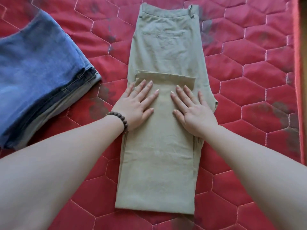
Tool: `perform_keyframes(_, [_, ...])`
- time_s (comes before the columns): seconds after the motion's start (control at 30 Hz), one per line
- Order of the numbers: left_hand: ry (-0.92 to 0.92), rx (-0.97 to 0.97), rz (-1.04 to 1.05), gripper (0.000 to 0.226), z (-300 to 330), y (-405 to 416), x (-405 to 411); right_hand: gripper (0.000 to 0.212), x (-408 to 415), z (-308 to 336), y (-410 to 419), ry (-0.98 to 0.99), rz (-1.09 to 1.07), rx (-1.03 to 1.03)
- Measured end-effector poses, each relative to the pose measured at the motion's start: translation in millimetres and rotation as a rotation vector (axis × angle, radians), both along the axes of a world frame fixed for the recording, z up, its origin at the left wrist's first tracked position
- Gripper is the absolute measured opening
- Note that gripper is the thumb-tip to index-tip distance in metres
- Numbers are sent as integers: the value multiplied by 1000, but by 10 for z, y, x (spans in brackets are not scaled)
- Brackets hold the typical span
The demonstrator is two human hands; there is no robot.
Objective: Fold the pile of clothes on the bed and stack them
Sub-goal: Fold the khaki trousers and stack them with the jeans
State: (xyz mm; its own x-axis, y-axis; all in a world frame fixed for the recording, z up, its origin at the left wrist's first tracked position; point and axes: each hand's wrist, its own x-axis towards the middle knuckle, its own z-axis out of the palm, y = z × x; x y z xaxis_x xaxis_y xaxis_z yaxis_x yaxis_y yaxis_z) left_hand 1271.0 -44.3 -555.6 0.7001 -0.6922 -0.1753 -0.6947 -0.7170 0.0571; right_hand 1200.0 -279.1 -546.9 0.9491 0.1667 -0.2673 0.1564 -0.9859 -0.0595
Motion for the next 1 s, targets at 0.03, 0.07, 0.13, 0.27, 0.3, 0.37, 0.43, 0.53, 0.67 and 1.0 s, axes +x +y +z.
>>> perform_keyframes(0.03, [-32,2,6,65,-33,-11,-6,65,18,-41,16,3,-21,0])
perform_keyframes(0.07, [-41,-8,7,64,-56,4,-14,64,21,-68,16,-1,-33,9])
perform_keyframes(0.13, [-27,-44,-27,60,-85,79,23,60,14,-84,-47,-22,-17,22])
perform_keyframes(0.27, [24,-111,-179,52,-125,386,286,54,34,-73,-448,-67,123,27])
perform_keyframes(0.3, [20,-123,-210,52,-133,475,347,53,35,-62,-593,-89,140,29])
perform_keyframes(0.37, [-19,-116,-257,59,-124,626,414,52,-10,-25,-872,-128,170,22])
perform_keyframes(0.43, [-97,-101,-283,66,-93,705,430,57,-106,32,-1054,-158,226,-13])
perform_keyframes(0.53, [-138,-110,-332,60,-28,700,398,62,-261,114,-1107,-161,333,-62])
perform_keyframes(0.67, [-73,-108,-514,64,22,552,311,64,-313,137,-781,-103,471,-32])
perform_keyframes(1.0, [463,-261,-342,54,305,507,65,70,-237,557,-387,530,247,526])
